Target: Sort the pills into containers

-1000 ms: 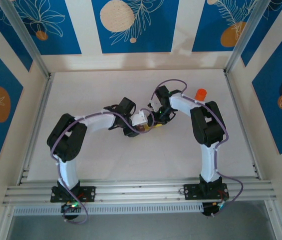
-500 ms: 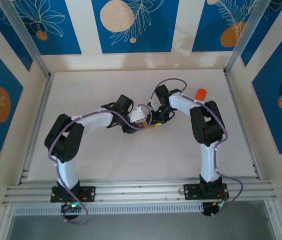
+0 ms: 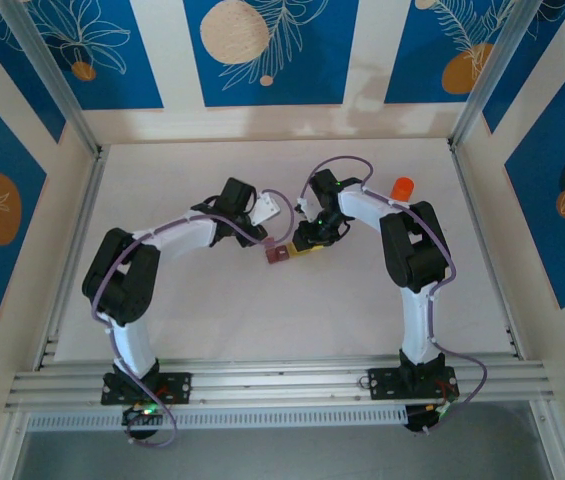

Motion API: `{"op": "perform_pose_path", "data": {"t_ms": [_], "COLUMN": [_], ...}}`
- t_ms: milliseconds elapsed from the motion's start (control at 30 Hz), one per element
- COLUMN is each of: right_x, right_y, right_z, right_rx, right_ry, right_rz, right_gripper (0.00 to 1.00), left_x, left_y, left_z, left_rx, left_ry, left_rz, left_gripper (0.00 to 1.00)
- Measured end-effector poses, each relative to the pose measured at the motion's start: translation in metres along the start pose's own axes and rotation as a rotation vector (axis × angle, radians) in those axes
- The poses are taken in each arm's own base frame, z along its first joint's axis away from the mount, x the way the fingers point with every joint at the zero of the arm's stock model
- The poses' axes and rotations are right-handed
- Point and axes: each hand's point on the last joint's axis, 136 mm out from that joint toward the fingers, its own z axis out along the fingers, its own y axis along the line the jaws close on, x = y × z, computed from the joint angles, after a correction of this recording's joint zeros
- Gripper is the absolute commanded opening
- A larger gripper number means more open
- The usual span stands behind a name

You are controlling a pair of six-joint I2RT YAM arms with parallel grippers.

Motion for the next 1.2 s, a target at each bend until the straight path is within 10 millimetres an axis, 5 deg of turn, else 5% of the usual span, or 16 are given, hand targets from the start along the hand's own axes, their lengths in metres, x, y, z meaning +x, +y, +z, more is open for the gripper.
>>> {"op": "perform_pose_path", "data": {"t_ms": [333, 500, 667, 1000, 1200], "right_x": [0.0, 0.0, 0.0, 0.0, 0.0], "right_y": [0.0, 0.0, 0.001, 0.001, 0.001], "right_z": [0.0, 0.0, 0.0, 0.001, 0.001], "right_rx": [0.0, 0.0, 0.0, 0.0, 0.001], "right_ry": [0.0, 0.0, 0.001, 0.001, 0.002], "right_rz": [0.0, 0.0, -0.001, -0.003, -0.006], "right_gripper": [0.43, 0.43, 0.43, 0.43, 0.43], "left_x": [-0.005, -0.028, -0.047, -0.02, -0.02], "left_y": [0.0, 0.005, -0.011, -0.033, -0.042], "left_z": [-0.005, -0.035, -0.06, -0.039, -0.029], "left_rx": [0.004, -0.002, 0.092, 0.188, 0.211], "left_ry": [-0.018, -0.105, -0.194, -0.087, -0.067], "left_rz": [-0.031, -0.054, -0.049, -0.055, -0.047], "left_gripper": [0.56, 0.61, 0.63, 0.64, 0.65]}}
